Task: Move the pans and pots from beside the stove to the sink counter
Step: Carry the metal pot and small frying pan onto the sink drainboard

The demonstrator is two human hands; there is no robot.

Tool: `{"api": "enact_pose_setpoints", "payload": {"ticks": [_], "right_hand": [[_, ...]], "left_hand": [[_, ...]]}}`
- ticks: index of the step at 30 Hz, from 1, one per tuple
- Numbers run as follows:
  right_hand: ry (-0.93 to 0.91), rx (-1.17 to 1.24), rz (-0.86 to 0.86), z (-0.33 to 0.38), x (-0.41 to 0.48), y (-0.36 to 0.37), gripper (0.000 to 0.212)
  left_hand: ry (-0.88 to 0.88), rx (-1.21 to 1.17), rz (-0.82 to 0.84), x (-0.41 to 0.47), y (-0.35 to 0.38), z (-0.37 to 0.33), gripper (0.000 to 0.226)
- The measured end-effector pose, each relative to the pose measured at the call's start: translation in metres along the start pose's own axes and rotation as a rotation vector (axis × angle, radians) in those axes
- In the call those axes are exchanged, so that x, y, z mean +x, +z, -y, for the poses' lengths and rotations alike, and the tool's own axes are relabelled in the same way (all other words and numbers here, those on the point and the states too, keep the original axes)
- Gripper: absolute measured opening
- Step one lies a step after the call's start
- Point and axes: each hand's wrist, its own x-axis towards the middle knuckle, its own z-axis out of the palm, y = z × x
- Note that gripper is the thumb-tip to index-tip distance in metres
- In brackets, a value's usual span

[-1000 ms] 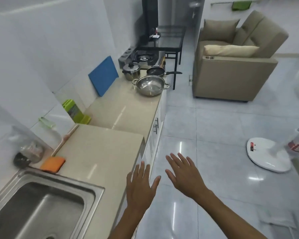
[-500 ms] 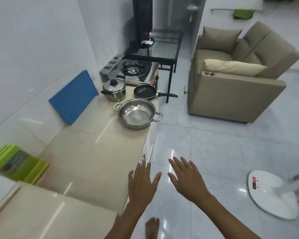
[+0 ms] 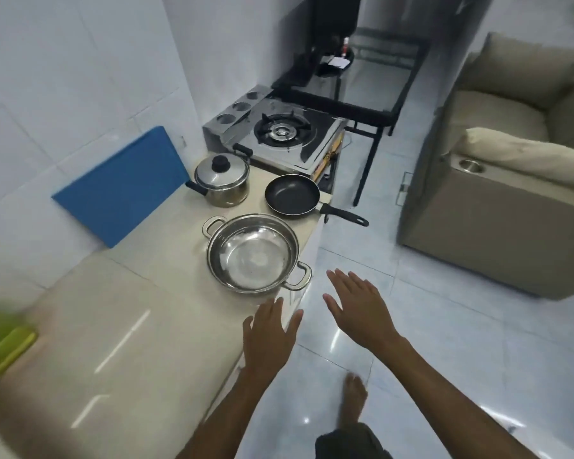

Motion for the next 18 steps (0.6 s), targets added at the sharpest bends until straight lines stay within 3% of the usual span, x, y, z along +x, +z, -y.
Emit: {"api": "enact_pose_setpoints", "payload": {"ticks": [8,11,14,18], "right_hand": [[-0.134,0.109,0.089,-0.110,0.140,-0.035,0.056],[-0.186,0.109,0.116,-0.130,0.189,-0.032,0.054],[-0.230,0.085,0.156,-0.144,0.233,-0.021,0.053],[-0.217,0.069,0.241,-0.158,0.291,0.001,0.054]], "left_hand": [[-0.671,-0.773,0.055,0.077,0.038,-0.064,0.068],[-0.916,-1.188,0.000,0.098,0.046,-0.077,0.052],[-1.008,-1.355,0.004,0.114,0.059,-0.079,0.048],[-1.068,-1.600,-0.119,0.140,0.078,-0.076,0.040]]}}
